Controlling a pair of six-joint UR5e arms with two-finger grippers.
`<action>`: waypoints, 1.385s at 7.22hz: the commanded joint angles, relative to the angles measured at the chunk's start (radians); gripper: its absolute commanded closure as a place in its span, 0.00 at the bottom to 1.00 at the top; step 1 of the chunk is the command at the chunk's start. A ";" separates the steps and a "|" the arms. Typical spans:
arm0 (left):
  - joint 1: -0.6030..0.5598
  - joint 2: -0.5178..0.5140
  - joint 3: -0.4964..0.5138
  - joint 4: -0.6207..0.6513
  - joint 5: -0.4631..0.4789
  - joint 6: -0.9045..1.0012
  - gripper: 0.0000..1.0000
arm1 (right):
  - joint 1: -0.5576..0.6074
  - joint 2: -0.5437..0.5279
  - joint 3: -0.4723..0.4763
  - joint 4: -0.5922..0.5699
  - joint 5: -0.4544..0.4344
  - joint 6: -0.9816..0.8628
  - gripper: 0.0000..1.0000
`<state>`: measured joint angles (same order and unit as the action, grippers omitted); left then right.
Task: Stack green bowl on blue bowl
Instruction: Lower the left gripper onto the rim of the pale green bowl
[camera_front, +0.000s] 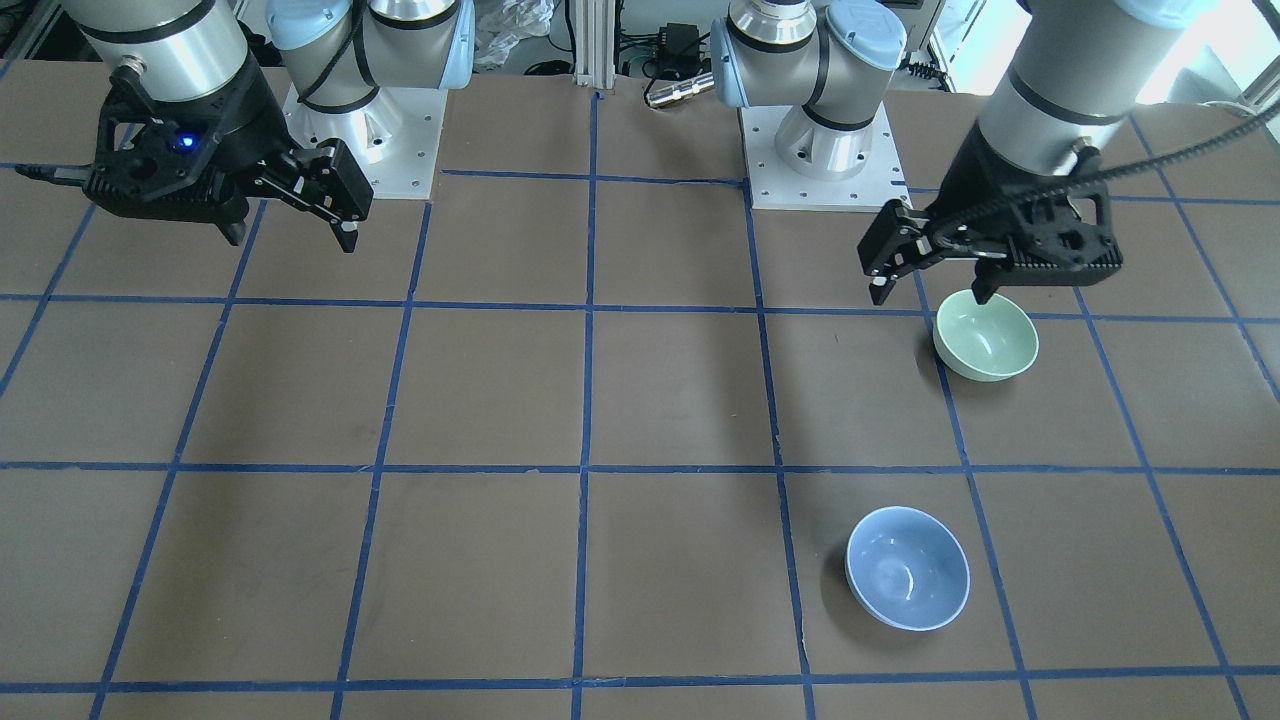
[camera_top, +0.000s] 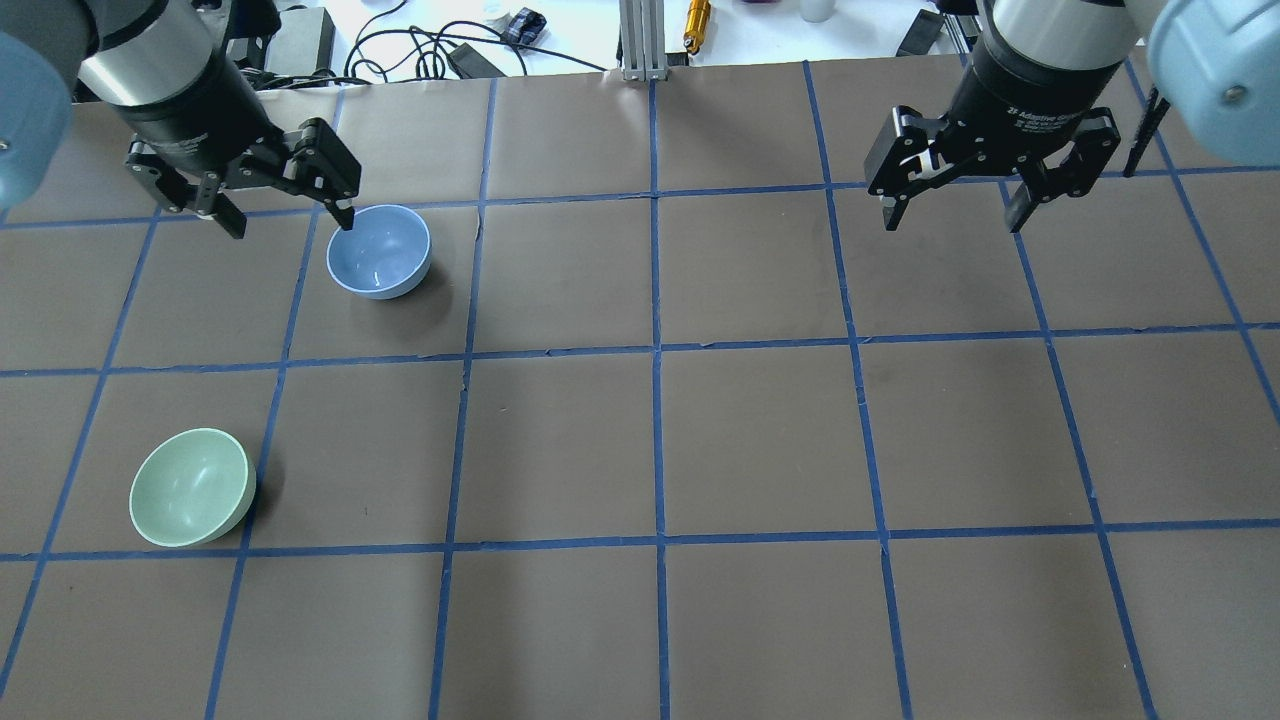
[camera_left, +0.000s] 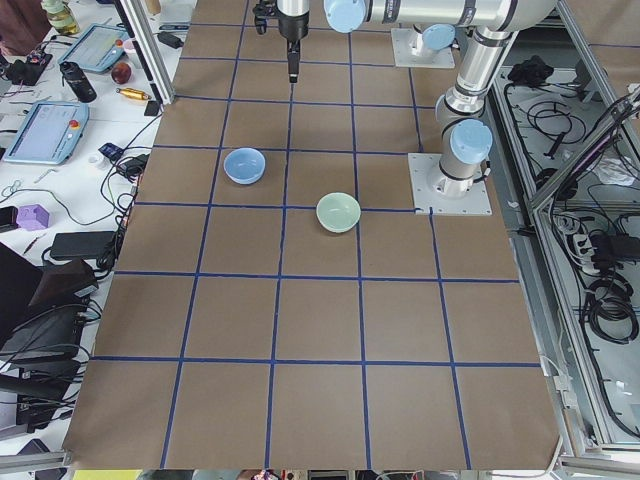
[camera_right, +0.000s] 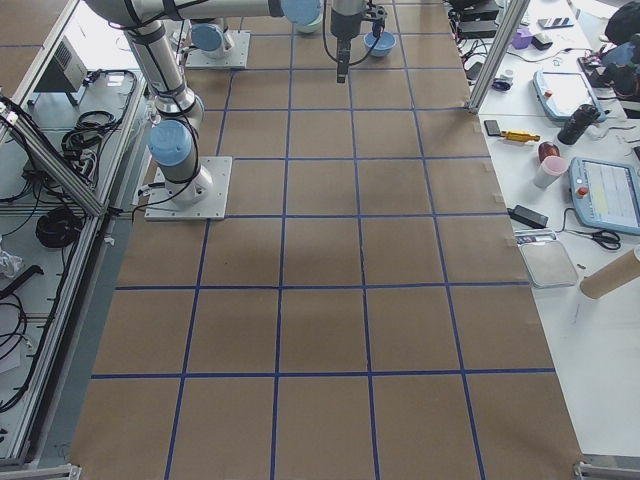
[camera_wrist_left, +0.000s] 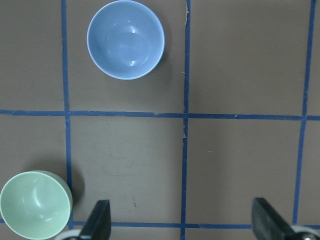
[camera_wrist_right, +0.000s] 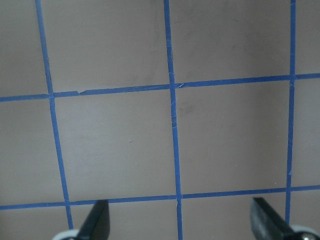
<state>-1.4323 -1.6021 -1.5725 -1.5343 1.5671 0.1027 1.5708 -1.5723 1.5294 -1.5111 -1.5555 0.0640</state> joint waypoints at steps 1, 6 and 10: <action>0.178 -0.002 -0.098 0.038 0.001 0.161 0.00 | 0.000 0.000 0.000 0.000 0.000 0.000 0.00; 0.574 -0.018 -0.378 0.307 -0.007 0.668 0.00 | 0.000 0.000 0.000 0.000 0.000 -0.001 0.00; 0.687 -0.047 -0.636 0.572 -0.018 0.710 0.02 | 0.000 0.000 0.000 -0.001 0.000 -0.001 0.00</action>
<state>-0.7695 -1.6345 -2.1503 -1.0094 1.5553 0.8079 1.5708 -1.5724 1.5294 -1.5119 -1.5555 0.0629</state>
